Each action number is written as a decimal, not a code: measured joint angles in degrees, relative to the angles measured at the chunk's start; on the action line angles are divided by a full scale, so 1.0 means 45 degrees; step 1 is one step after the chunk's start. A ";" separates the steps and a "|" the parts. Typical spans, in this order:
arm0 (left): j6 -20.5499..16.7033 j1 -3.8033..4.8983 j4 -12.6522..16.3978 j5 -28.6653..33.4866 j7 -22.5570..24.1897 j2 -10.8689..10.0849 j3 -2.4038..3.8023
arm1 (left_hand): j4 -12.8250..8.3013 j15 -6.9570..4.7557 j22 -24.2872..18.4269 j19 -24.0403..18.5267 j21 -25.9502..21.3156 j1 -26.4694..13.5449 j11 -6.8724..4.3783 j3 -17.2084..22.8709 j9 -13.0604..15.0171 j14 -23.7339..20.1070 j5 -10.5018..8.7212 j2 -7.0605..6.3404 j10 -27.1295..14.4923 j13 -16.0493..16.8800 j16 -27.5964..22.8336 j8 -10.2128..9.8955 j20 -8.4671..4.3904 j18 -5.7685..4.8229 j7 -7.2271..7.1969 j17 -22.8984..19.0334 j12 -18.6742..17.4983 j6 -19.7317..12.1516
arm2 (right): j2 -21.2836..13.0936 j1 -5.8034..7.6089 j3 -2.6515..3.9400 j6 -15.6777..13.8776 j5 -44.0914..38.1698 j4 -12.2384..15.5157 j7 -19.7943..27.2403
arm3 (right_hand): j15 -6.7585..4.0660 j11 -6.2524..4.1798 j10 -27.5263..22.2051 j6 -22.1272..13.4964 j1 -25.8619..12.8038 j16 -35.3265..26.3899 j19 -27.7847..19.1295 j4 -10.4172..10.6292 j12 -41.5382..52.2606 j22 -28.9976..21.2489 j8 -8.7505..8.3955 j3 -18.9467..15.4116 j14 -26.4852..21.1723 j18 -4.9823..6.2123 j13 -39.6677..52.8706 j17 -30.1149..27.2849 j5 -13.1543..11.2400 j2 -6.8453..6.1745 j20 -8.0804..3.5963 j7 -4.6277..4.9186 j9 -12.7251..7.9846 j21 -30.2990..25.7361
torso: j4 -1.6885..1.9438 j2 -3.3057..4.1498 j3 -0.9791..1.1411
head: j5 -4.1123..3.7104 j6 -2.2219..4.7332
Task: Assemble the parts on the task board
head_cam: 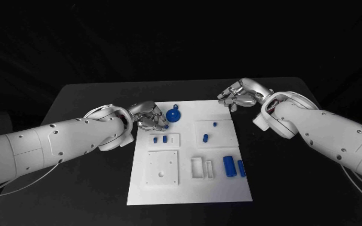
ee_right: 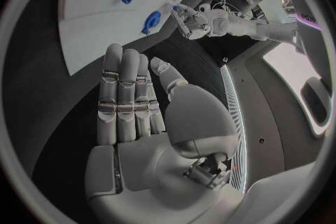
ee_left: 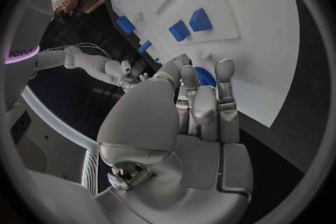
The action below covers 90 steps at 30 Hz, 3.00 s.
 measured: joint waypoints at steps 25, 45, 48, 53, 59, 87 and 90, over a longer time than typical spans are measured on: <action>0.0310 -0.0044 -0.0158 -0.0498 -0.0221 -0.0015 -0.0009 | -0.0068 0.0000 -0.0004 0.0001 0.0096 0.0002 0.0002 -0.0003 0.0010 0.0000 0.0000 0.0001 -0.0001 0.0028 0.0000 -0.0014 0.0001 0.0000 -0.0018 0.0001 0.0000 -0.0018 | -0.0024 -0.0001 0.0000 0.0000 0.0002 0.0006 0.0031 | 0.0000 0.0000 0.0000 -0.0042 0.0001 0.0000 0.0093 -0.0053 0.0000 0.0029 0.0000 -0.0053 0.0000 0.0000 -0.0001 -0.0032 -0.0002 -0.0001 0.0000 0.0042 0.0000 -0.0112 | -0.0010 0.0002 0.0002 | -0.0001 -0.0022; 0.0348 -0.0047 -0.0217 -0.0565 -0.0278 -0.0107 -0.0007 | -0.0099 0.0000 0.0005 0.0001 0.0096 0.0051 0.0002 0.0029 0.0032 0.0000 0.0001 0.0051 0.0000 0.0026 0.0000 -0.0011 0.0001 0.0000 -0.0017 0.0027 -0.0001 -0.0017 | -0.0054 -0.0001 0.0001 0.0000 0.0004 0.0000 0.0046 | 0.0000 0.0000 0.0000 -0.0041 0.0001 0.0000 0.0092 -0.0053 0.0000 0.0027 0.0000 -0.0053 0.0000 -0.0002 -0.0001 -0.0031 0.0039 -0.0001 0.0000 0.0042 0.0000 -0.0111 | -0.0004 -0.0001 -0.0002 | 0.0037 -0.0044; 0.0368 -0.0047 -0.0217 -0.0567 -0.0281 -0.0118 -0.0007 | -0.0099 0.0000 0.0004 0.0001 0.0096 0.0051 0.0002 0.0029 0.0027 0.0000 0.0002 0.0051 0.0000 0.0026 0.0000 -0.0012 0.0001 0.0000 -0.0017 0.0028 0.0000 -0.0017 | -0.0055 -0.0001 0.0001 0.0000 0.0005 -0.0001 0.0049 | 0.0000 0.0000 0.0000 -0.0042 0.0001 0.0000 0.0092 -0.0053 0.0000 0.0027 0.0000 -0.0053 0.0000 -0.0001 -0.0001 -0.0031 0.0039 -0.0001 0.0000 0.0041 0.0000 -0.0111 | 0.0000 -0.0001 -0.0004 | 0.0048 -0.0043; 0.0403 -0.0046 -0.0216 -0.0571 -0.0286 -0.0131 -0.0001 | -0.0098 0.0001 0.0003 0.0002 0.0096 0.0051 0.0002 0.0029 0.0019 0.0000 0.0001 0.0051 -0.0001 0.0037 0.0000 -0.0013 0.0001 0.0000 -0.0017 0.0067 -0.0001 -0.0017 | -0.0057 -0.0001 0.0001 0.0000 0.0005 -0.0001 0.0053 | 0.0000 0.0000 0.0000 -0.0041 0.0001 0.0000 0.0092 -0.0053 0.0000 0.0054 0.0000 -0.0053 0.0000 -0.0001 -0.0009 -0.0038 0.0039 -0.0001 0.0001 0.0041 0.0000 -0.0162 | 0.0000 -0.0001 -0.0002 | 0.0065 -0.0061; 0.0417 -0.0043 -0.0218 -0.0577 -0.0290 -0.0145 0.0000 | -0.0132 0.0000 0.0002 0.0001 0.0096 0.0050 0.0002 0.0045 0.0016 0.0000 0.0001 0.0050 -0.0001 0.0036 0.0000 -0.0013 0.0001 0.0000 -0.0017 0.0063 -0.0001 -0.0017 | -0.0060 -0.0001 0.0001 0.0000 0.0005 -0.0003 0.0057 | 0.0000 0.0000 0.0000 -0.0041 0.0001 0.0000 0.0092 -0.0053 0.0000 0.0069 0.0000 -0.0053 0.0000 -0.0001 -0.0012 -0.0044 0.0039 -0.0001 0.0001 0.0041 0.0000 -0.0175 | 0.0000 -0.0002 0.0001 | 0.0084 -0.0063; -0.0250 0.0578 -0.0104 0.0651 0.0202 -0.0299 0.0288 | -0.0116 0.0346 -0.0179 -0.0472 -0.1391 0.0152 0.0582 0.1067 0.0009 -0.1074 -0.0689 -0.0895 0.0910 -0.4853 -0.3017 -0.0013 0.0300 -0.0001 0.0474 -0.3355 -0.7542 -0.0895 | 0.0419 0.0248 0.0004 0.0023 -0.1389 0.0628 -0.0752 | -0.0324 -0.0296 -0.0064 -0.0048 0.0406 0.2849 0.0129 -0.0161 0.3468 0.2236 0.0000 -0.0547 -0.0196 0.0001 0.4051 0.2284 -0.0603 -0.0104 -0.0310 -0.0045 -0.0009 0.1868 | 0.0009 -0.0007 -0.0018 | 0.0586 0.0367; -0.0246 0.0601 -0.0043 0.0716 0.0212 -0.0301 0.0290 | -0.0221 0.0346 -0.0129 -0.0472 -0.1483 0.0231 0.0567 0.1172 0.0009 -0.1074 -0.0689 -0.0974 0.1030 -0.5053 -0.3098 -0.0013 0.0300 0.0000 0.0406 -0.3355 -0.7910 -0.0598 | 0.0542 0.0280 0.0005 0.0037 -0.1935 0.0757 -0.1022 | -0.0323 -0.0337 -0.0388 -0.0029 0.0475 0.3223 -0.0071 -0.0161 0.4272 0.2857 0.0000 -0.0547 -0.0408 -0.0001 0.5357 0.2986 -0.0654 -0.0035 -0.0294 -0.0068 -0.0009 0.2272 | 0.0011 -0.0005 -0.0021 | 0.0614 0.0378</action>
